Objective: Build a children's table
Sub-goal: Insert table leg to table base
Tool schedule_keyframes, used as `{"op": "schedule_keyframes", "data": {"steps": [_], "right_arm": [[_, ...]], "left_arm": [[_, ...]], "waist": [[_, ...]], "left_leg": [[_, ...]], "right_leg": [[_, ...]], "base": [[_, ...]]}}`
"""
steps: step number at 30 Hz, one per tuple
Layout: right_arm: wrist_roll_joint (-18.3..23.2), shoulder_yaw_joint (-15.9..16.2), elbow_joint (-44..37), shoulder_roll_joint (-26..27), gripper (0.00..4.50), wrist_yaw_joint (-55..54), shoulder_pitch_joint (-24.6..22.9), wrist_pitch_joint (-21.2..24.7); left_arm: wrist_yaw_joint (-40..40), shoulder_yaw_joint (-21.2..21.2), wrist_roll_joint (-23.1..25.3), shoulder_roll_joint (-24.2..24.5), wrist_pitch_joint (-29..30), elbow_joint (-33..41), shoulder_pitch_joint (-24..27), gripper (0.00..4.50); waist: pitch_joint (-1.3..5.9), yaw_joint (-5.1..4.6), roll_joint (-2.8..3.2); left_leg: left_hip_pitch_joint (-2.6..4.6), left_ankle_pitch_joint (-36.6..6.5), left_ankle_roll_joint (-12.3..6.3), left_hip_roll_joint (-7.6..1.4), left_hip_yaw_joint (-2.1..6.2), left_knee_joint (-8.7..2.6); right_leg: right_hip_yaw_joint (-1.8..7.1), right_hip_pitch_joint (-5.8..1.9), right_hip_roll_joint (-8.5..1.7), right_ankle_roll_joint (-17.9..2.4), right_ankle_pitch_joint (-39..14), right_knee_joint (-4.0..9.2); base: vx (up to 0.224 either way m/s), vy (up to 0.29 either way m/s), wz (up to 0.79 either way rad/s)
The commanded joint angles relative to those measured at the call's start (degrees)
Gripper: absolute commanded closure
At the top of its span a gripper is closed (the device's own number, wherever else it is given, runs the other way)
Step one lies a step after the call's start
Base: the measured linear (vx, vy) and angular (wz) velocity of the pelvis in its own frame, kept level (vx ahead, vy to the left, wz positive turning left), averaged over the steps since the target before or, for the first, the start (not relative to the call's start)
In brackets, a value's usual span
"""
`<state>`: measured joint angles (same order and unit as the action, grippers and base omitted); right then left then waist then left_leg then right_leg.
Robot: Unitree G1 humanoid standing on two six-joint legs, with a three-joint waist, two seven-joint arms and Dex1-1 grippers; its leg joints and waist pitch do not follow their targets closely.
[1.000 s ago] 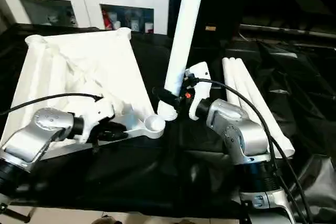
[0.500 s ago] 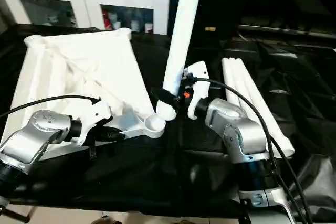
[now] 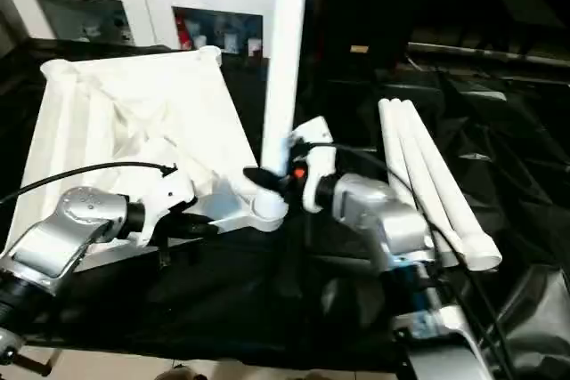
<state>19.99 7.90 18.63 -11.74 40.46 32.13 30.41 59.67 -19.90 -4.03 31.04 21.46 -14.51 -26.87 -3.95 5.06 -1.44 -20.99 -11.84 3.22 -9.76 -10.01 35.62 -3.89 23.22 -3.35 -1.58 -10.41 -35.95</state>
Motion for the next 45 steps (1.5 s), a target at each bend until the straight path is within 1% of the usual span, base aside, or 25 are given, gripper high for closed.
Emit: {"op": "schedule_keyframes", "data": {"steps": [1,6,7,8,9,13,17,19,21,23,24,26,27,29,30,33,34,35,36,37,39,40,42,44,45], "right_arm": [[-1.1,-0.1,2.3,0.1,2.59,0.2,1.6,-2.0],[-2.4,-0.4,7.7,1.5,2.59,0.1,3.2,-5.7],[-2.5,-0.5,8.6,1.8,2.59,0.0,3.4,-6.1],[-2.5,-0.5,9.0,1.9,2.59,0.1,3.5,-6.3],[-2.7,-0.6,10.5,2.2,2.59,0.4,3.8,-7.1],[-1.6,-1.5,12.7,3.0,2.59,2.2,3.5,-8.0],[0.0,-3.5,13.8,3.8,2.60,3.1,1.7,-9.9],[0.2,-3.8,13.8,3.9,2.60,3.5,0.9,-10.6],[0.0,-4.4,14.0,4.7,2.60,3.0,-1.3,-13.3],[-0.7,-4.7,14.5,5.2,2.60,2.2,-2.7,-15.4],[-1.3,-4.6,14.8,5.6,2.60,1.8,-3.6,-17.0],[-1.7,-4.5,14.7,5.7,2.60,1.5,-4.1,-17.9],[-3.2,-4.3,14.8,6.1,2.60,0.4,-5.1,-20.4],[-4.7,-3.6,15.2,6.1,2.60,-0.5,-5.6,-22.7],[-5.6,-2.9,15.3,6.0,2.60,-0.9,-5.8,-23.6],[-7.7,-1.2,15.3,5.7,2.60,-0.7,-6.3,-25.6],[-7.7,-1.2,15.3,5.7,2.60,-0.7,-6.2,-25.6],[-8.4,-0.5,15.3,5.5,2.60,-0.5,-6.1,-25.8],[-8.9,0.1,15.4,5.4,2.60,-0.1,-6.0,-25.9],[-9.4,0.7,15.8,5.3,2.60,0.5,-5.6,-25.8],[-10.0,1.6,16.3,5.1,2.60,1.8,-4.9,-25.4],[-10.2,2.0,16.4,5.0,2.60,2.4,-4.7,-25.3],[-10.5,2.6,16.7,4.9,2.60,3.3,-4.6,-25.2],[-10.9,3.1,17.0,4.7,2.60,3.9,-4.5,-25.1],[-10.9,2.9,17.5,4.9,2.60,3.6,-4.4,-25.3]], "left_arm": [[-0.3,1.2,-1.0,-0.9,-1.4,0.2,-0.8,4.50],[-0.4,1.7,-1.2,-1.4,-1.9,0.1,-0.4,4.50],[-0.3,1.7,-1.2,-1.5,-1.9,0.2,-0.4,4.50],[-0.3,1.8,-1.2,-1.5,-1.9,0.2,-0.4,4.50],[-0.2,1.8,-1.2,-1.5,-1.9,0.2,-0.4,4.50],[-0.8,2.0,-0.8,-1.8,-2.8,-1.1,-1.0,4.50],[-2.1,3.1,-0.6,-2.5,-3.4,-2.8,-2.0,4.50],[-2.4,3.4,-0.7,-2.7,-3.4,-3.1,-2.2,4.50],[-3.2,3.9,-0.6,-3.3,-3.5,-3.9,-3.0,4.50],[-3.5,4.1,-0.4,-3.5,-3.7,-4.4,-3.5,4.50],[-3.7,4.2,-0.3,-3.7,-3.8,-5.0,-3.9,4.50],[-3.6,4.2,-0.3,-3.8,-3.9,-5.2,-4.1,4.50],[-3.6,4.1,-0.2,-4.0,-4.3,-5.9,-4.5,4.50],[-3.6,4.1,0.1,-4.1,-4.7,-6.5,-4.8,4.50],[-3.6,4.2,0.2,-4.1,-4.8,-6.6,-4.8,4.50],[-3.5,4.2,0.6,-4.5,-5.0,-6.9,-5.0,4.50],[-3.5,4.2,0.6,-4.5,-5.0,-6.9,-5.0,4.50],[-3.4,4.2,0.6,-4.5,-5.1,-7.0,-5.0,4.50],[-3.3,4.0,0.8,-4.5,-5.3,-7.2,-5.1,4.50],[-3.2,3.8,0.9,-4.6,-5.6,-7.3,-5.2,4.50],[-3.1,3.6,1.1,-4.7,-5.8,-7.4,-5.2,4.50],[-3.2,3.5,1.1,-4.9,-5.9,-7.4,-5.1,4.50],[-3.3,3.4,1.1,-5.0,-6.0,-7.3,-5.1,4.50],[-3.5,3.4,1.2,-5.2,-6.1,-7.3,-5.0,4.50],[-3.5,3.4,1.2,-5.3,-6.2,-7.3,-4.9,4.50]], "waist": [[4.10,-0.08,-0.23],[4.15,-0.13,-0.15],[4.13,-0.22,0.03],[4.10,-0.21,0.02],[4.17,-0.14,0.23],[4.14,-0.12,0.21],[4.11,-0.05,0.01],[4.03,0.05,0.05],[3.97,0.17,0.32],[4.06,0.16,0.16],[3.89,0.16,0.42],[3.88,0.18,0.44],[3.86,0.21,0.54],[3.76,0.22,0.56],[3.69,0.18,0.50],[3.61,0.14,0.56],[3.59,0.09,0.42],[3.58,0.08,0.45],[3.56,0.06,0.36],[3.54,-0.02,-0.04],[3.47,0.00,0.18],[3.43,-0.10,-0.35],[3.37,-0.03,-0.08],[3.38,-0.07,-0.58],[3.39,-0.01,-0.40]], "left_leg": [[0.62,-6.7,0.60,-3.44,1.14,-4.78],[0.56,-6.0,0.50,-3.49,1.15,-4.81],[0.56,-6.2,0.48,-3.47,1.16,-4.80],[0.59,-6.5,0.51,-3.48,1.16,-4.82],[0.62,-6.6,0.53,-3.48,1.18,-4.78],[0.55,-7.1,0.39,-3.48,1.24,-4.84],[0.63,-7.4,0.25,-3.47,1.20,-4.86],[0.71,-8.2,0.25,-3.56,1.22,-4.88],[0.77,-8.9,0.40,-3.61,1.28,-4.93],[0.75,-8.9,0.41,-3.60,1.29,-4.98],[0.88,-10.2,0.61,-3.55,1.31,-5.06],[0.93,-11.0,0.76,-3.58,1.39,-5.13],[0.87,-11.4,0.87,-3.59,1.50,-5.21],[1.05,-12.5,1.14,-3.58,1.50,-5.25],[0.98,-13.1,1.26,-3.55,1.59,-5.33],[1.20,-14.4,1.34,-3.60,1.62,-5.33],[1.05,-14.4,1.23,-3.59,1.73,-5.39],[1.02,-14.5,1.17,-3.60,1.76,-5.44],[1.07,-14.7,1.02,-3.63,1.77,-5.44],[1.01,-14.5,0.87,-3.62,1.72,-5.46],[1.00,-14.5,0.74,-3.61,1.81,-5.48],[1.08,-14.8,0.55,-3.67,1.75,-5.49],[1.08,-15.1,0.55,-3.67,1.79,-5.47],[1.08,-14.9,0.36,-3.69,1.79,-5.51],[1.07,-14.8,0.30,-3.64,1.80,-5.48]], "right_leg": [[3.54,-2.84,-5.74,-10.0,-15.8,4.40],[3.53,-2.89,-5.64,-10.4,-14.1,4.16],[3.53,-2.88,-5.66,-10.7,-13.8,4.17],[3.52,-2.88,-5.62,-10.7,-13.9,4.21],[3.56,-2.90,-5.73,-11.0,-13.7,4.13],[3.55,-3.06,-5.71,-11.2,-13.6,4.21],[3.55,-2.98,-5.69,-11.0,-14.7,4.34],[3.56,-2.92,-5.92,-10.6,-16.7,4.62],[3.58,-2.78,-5.96,-10.3,-17.6,4.76],[3.53,-2.82,-5.91,-10.2,-17.6,4.76],[3.53,-2.59,-5.89,-10.1,-19.0,5.02],[3.50,-2.55,-5.90,-9.9,-20.1,5.09],[3.50,-2.59,-5.96,-9.8,-20.7,5.13],[3.53,-2.37,-5.99,-9.4,-22.5,5.39],[3.50,-2.44,-6.07,-9.1,-23.7,5.52],[3.55,-2.16,-6.08,-8.5,-25.9,5.86],[3.52,-2.32,-6.15,-8.3,-26.6,5.84],[3.53,-2.34,-6.13,-8.2,-26.8,5.85],[3.51,-2.22,-6.13,-7.8,-27.4,5.90],[3.50,-2.26,-6.12,-7.7,-27.6,5.98],[3.51,-2.24,-6.16,-7.6,-28.2,5.97],[3.53,-2.13,-6.16,-7.4,-28.8,6.07],[3.56,-2.06,-6.27,-7.2,-29.8,6.18],[3.56,-2.04,-6.26,-6.8,-30.2,6.21],[3.57,-2.04,-6.30,-6.7,-30.4,6.21]], "base": [[0.000,0.000,0.00],[0.000,0.000,0.00],[0.000,0.000,0.00],[0.000,0.000,0.00],[0.000,0.000,0.00],[0.000,0.000,0.00],[0.000,0.000,0.00],[0.000,0.000,0.00],[0.000,0.000,0.00],[0.000,0.000,0.00],[0.000,0.000,0.00],[0.000,0.000,0.00],[0.000,0.000,0.00],[0.000,0.000,0.00],[0.000,0.000,0.00],[0.000,0.000,0.00],[0.000,0.000,0.00],[0.000,0.000,0.00],[0.000,0.000,0.00],[0.000,0.000,0.00],[0.000,0.000,0.00],[0.000,0.000,0.00],[0.000,0.000,0.00],[0.000,0.000,0.00],[0.000,0.000,0.00]]}}
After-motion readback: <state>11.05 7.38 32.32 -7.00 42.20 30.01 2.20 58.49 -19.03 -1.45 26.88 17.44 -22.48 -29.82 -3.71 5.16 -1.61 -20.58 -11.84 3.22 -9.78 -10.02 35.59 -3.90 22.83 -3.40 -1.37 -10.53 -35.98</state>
